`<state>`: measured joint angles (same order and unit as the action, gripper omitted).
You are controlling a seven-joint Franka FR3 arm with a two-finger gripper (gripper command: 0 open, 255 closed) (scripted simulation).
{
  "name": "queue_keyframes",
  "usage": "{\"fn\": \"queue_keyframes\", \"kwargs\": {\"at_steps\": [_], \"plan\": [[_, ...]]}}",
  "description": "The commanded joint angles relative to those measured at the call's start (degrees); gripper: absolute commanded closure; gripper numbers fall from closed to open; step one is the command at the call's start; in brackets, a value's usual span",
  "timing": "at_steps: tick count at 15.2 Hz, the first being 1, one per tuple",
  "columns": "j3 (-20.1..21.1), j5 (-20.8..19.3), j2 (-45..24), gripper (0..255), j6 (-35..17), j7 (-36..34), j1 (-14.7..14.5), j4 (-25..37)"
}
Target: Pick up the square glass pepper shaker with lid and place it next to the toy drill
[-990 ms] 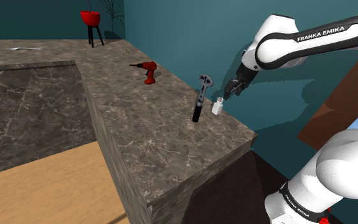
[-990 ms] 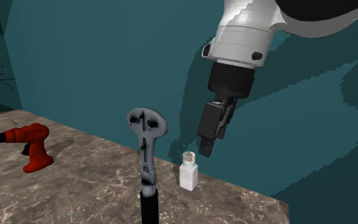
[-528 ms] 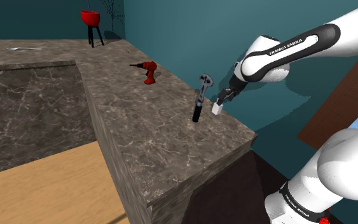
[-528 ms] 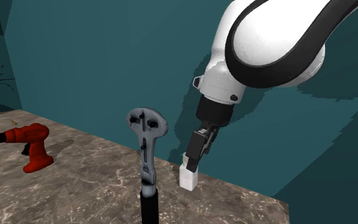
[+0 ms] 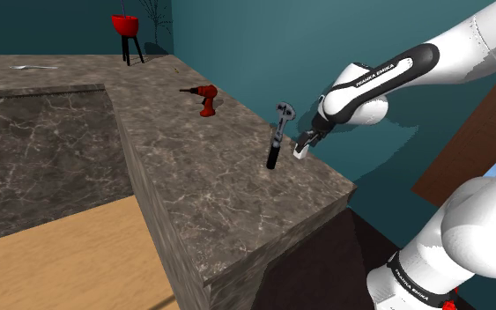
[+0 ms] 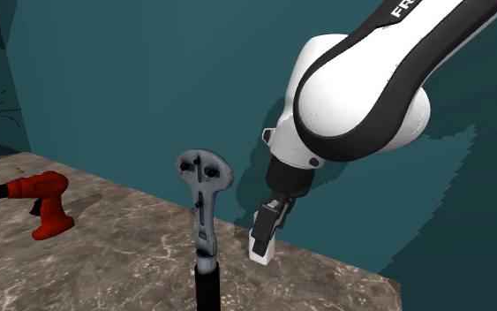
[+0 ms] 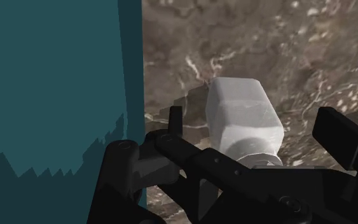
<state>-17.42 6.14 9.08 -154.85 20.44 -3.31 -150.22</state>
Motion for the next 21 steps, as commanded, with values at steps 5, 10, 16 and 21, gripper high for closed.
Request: {"fn": "queue_keyframes", "kwargs": {"at_steps": [5, 10, 16, 21], "plan": [[-0.1, 0.3, -0.4, 0, -0.4, 0.2, -0.1, 0.1], [-0.1, 0.3, -0.4, 255, -0.3, 0.2, -0.1, 0.1], [-0.1, 0.3, -0.4, 255, -0.4, 0.2, -0.1, 0.1], [0.7, -2.3, 3.1, 255, 4.1, -2.0, 0.9, 1.2]]}}
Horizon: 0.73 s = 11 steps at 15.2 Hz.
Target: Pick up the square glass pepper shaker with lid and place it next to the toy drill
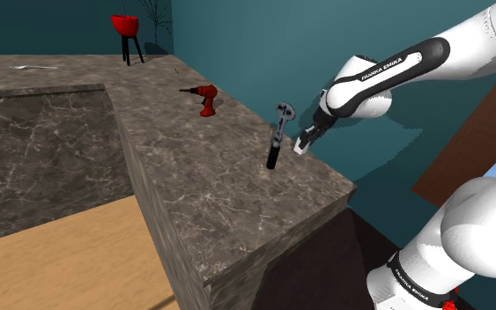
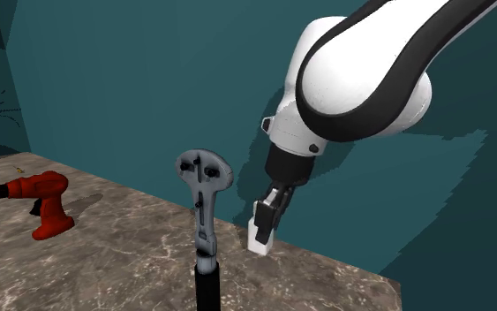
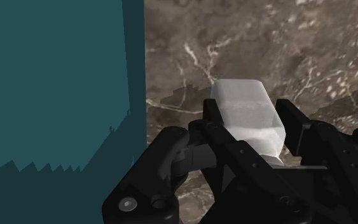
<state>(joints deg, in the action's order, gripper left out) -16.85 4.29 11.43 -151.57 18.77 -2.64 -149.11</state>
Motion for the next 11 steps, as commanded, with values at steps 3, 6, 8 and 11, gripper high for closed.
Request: {"fn": "queue_keyframes", "kwargs": {"at_steps": [3, 6, 8, 11], "plan": [[0.5, -1.6, 2.6, 255, 3.5, -1.3, 0.7, 1.0], [0.9, -2.4, 4.3, 255, 6.2, -2.1, 1.1, 2.0], [1.2, -2.9, 5.4, 255, 7.9, -2.6, 1.3, 2.7], [1.5, -3.5, 6.8, 255, 10.5, -3.1, 1.6, 3.9]]}}
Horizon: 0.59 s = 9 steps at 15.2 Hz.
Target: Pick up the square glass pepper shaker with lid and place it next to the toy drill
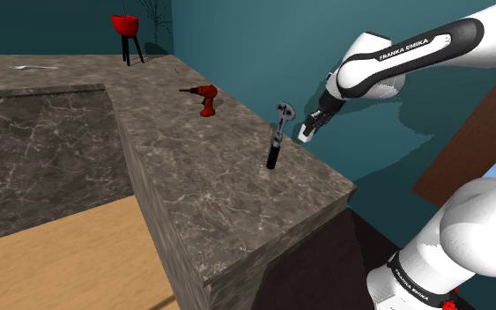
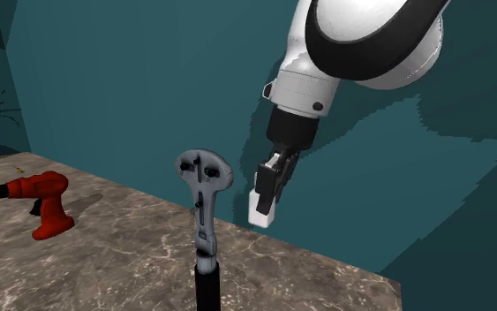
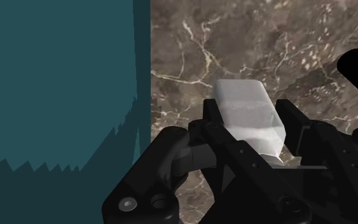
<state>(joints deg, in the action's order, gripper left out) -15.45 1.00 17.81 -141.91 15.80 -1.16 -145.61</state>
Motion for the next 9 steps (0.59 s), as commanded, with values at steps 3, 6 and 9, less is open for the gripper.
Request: {"fn": "queue_keyframes", "kwargs": {"at_steps": [3, 6, 9], "plan": [[0.4, -0.6, 1.7, 255, 3.5, -0.7, 0.3, 1.7], [0.7, -1.0, 2.9, 255, 6.0, -1.1, 0.4, 3.2], [1.0, -1.2, 3.9, 255, 8.6, -1.5, 0.6, 4.7]]}}
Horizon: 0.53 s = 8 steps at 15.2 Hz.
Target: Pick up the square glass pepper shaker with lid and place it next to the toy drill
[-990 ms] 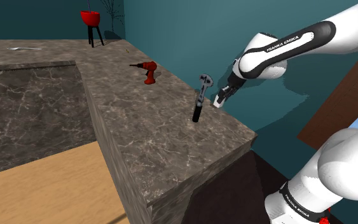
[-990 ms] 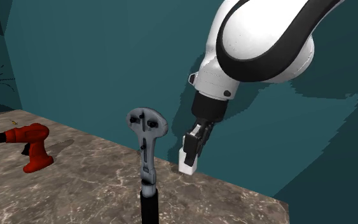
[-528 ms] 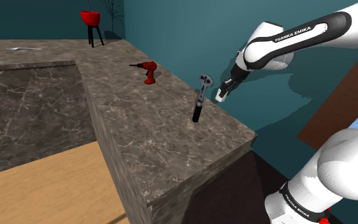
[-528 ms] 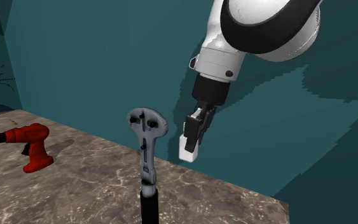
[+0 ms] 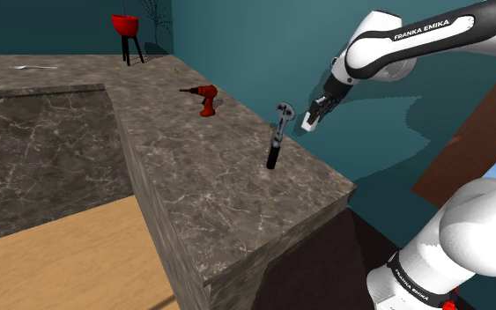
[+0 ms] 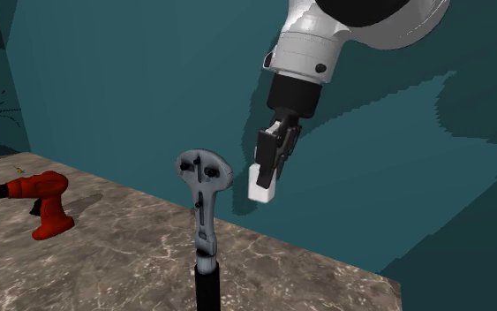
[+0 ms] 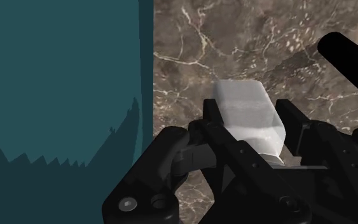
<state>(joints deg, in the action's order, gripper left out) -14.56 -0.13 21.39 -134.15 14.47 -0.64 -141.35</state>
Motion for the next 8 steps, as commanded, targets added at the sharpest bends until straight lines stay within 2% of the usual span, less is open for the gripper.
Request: {"fn": "queue_keyframes", "kwargs": {"at_steps": [1, 8], "plan": [[0.2, -0.2, 0.6, 255, 1.6, -0.3, 0.1, 1.0], [0.7, -0.5, 2.3, 255, 7.4, -0.9, 0.2, 5.0]]}}
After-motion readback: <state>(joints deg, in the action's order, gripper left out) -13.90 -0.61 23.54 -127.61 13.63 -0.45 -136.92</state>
